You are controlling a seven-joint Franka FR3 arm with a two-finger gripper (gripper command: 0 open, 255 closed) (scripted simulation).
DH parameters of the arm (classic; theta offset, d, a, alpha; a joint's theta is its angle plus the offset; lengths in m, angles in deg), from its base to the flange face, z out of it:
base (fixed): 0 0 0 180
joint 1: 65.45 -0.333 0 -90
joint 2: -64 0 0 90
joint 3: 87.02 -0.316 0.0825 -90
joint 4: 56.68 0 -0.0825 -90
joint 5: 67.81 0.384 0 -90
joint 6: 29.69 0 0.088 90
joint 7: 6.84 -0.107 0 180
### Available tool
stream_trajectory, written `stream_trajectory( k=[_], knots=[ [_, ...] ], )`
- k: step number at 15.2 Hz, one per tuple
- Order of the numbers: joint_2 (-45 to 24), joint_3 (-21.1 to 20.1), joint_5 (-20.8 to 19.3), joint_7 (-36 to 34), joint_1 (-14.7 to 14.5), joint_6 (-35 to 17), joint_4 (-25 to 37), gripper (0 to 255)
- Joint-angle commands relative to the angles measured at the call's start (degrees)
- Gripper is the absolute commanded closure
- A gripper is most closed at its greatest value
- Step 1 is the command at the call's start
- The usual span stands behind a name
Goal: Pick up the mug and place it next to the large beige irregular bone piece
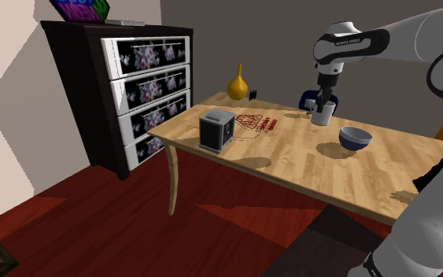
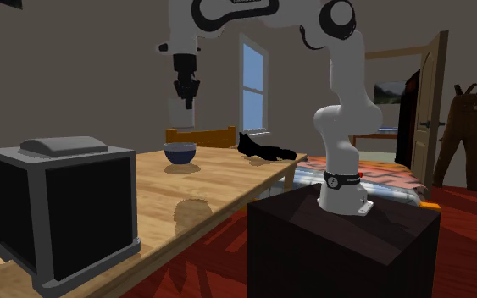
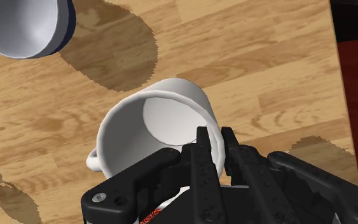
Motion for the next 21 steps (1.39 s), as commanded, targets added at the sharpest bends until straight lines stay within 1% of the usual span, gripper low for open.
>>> stream_trajectory(
  k=[1,5,9,13,21],
  knots=[
    [-0.13,0.00,0.07,0.19,0.00,1.66,1.78,255],
    [-0.39,0.01,0.20,0.55,0.01,4.71,5.10,255],
    [7.95,0.75,-2.74,1.45,0.86,3.28,-4.05,255],
    [15.80,1.54,-5.66,2.66,2.28,2.86,-11.70,255],
    [30.36,3.49,-11.48,6.51,6.54,4.37,-23.36,255]
  ],
)
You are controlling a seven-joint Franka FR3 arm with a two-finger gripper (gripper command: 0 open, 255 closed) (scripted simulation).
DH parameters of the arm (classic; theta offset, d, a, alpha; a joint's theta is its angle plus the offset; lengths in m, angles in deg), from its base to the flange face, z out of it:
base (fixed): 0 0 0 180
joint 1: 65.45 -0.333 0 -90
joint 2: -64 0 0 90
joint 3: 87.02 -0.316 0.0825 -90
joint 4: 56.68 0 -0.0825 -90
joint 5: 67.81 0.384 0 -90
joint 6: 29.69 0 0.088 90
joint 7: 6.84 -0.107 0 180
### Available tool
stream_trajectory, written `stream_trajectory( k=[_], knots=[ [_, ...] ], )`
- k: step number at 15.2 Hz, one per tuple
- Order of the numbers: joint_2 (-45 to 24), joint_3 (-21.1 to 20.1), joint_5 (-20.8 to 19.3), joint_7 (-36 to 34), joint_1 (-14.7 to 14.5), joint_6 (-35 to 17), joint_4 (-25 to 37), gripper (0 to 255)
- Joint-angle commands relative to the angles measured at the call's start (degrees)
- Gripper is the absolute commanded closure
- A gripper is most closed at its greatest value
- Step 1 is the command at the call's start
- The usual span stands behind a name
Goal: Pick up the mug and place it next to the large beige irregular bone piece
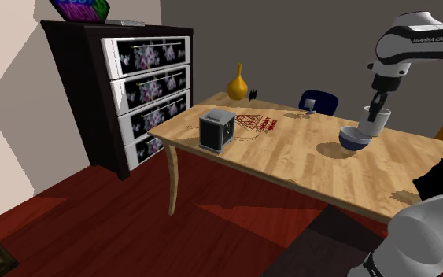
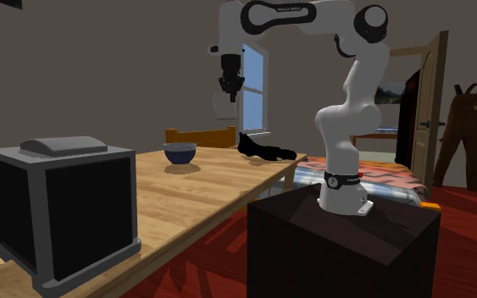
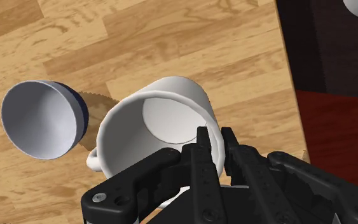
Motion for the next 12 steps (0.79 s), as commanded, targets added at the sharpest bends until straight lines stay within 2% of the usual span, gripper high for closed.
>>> stream_trajectory(
  k=[1,7,12],
  knots=[
    [3.63,0.64,-1.57,1.31,1.31,0.58,-2.66,255],
    [12.87,2.75,-5.83,5.77,5.34,3.26,-7.99,255],
    [13.39,3.62,-6.67,5.16,5.69,-0.27,-12.03,255]
  ],
)
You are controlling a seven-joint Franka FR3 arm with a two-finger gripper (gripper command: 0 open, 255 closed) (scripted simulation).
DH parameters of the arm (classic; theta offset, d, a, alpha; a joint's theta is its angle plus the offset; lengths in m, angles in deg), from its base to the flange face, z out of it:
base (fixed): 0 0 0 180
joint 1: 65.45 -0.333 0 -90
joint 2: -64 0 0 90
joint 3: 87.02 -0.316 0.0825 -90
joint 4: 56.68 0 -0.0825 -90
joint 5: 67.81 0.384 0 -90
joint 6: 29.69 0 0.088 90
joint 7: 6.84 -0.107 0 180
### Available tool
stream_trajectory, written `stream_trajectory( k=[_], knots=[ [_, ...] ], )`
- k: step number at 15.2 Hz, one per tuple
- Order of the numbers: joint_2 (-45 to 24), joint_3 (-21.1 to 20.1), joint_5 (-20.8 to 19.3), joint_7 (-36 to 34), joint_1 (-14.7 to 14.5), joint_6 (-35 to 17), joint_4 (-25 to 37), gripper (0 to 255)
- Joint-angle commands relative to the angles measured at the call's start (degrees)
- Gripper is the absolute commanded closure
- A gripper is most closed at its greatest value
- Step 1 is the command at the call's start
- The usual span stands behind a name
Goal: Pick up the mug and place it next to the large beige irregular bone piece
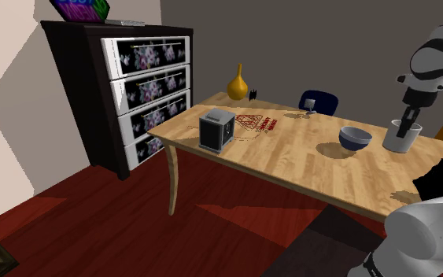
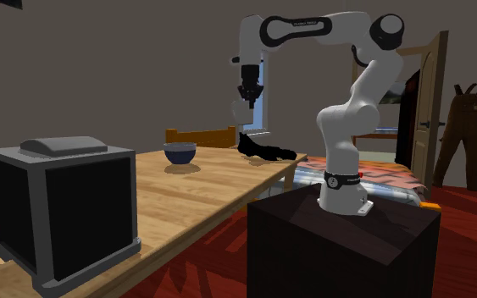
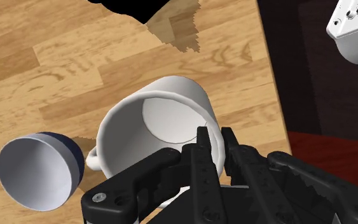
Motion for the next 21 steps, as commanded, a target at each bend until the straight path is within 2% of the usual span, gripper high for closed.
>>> stream_trajectory(
  k=[1,21],
  knots=[
    [0.27,0.42,-0.42,-0.12,0.20,-1.38,-1.58,255],
    [-1.66,5.21,-4.56,-2.37,1.35,-16.87,-15.17,255]
  ],
)
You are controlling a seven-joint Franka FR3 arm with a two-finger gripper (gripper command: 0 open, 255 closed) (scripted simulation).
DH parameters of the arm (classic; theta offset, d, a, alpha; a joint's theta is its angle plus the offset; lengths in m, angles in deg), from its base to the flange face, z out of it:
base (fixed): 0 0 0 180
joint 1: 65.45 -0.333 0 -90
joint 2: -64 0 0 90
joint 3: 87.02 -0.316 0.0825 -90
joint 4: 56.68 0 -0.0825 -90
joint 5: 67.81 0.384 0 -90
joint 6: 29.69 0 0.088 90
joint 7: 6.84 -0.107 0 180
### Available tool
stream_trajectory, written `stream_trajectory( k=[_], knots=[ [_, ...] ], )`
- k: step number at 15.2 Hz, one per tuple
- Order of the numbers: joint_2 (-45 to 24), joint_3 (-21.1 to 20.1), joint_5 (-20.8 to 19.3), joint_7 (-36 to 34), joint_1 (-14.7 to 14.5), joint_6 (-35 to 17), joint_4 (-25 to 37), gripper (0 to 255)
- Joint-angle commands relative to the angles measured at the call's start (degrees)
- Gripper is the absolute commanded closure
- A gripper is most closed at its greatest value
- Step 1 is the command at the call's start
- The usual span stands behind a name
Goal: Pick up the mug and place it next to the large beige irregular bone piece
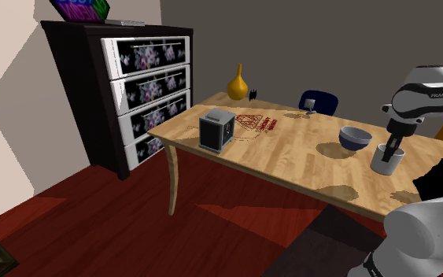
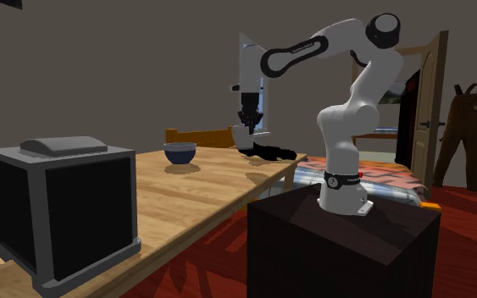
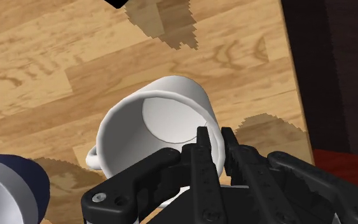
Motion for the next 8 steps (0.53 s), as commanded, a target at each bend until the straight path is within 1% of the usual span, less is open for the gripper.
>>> stream_trajectory(
  k=[1,8],
  knots=[
    [-0.47,0.64,-0.54,-0.15,0.16,-1.77,-1.24,255],
    [-3.07,2.81,-2.20,-0.92,0.32,-8.02,-4.92,255]
  ],
)
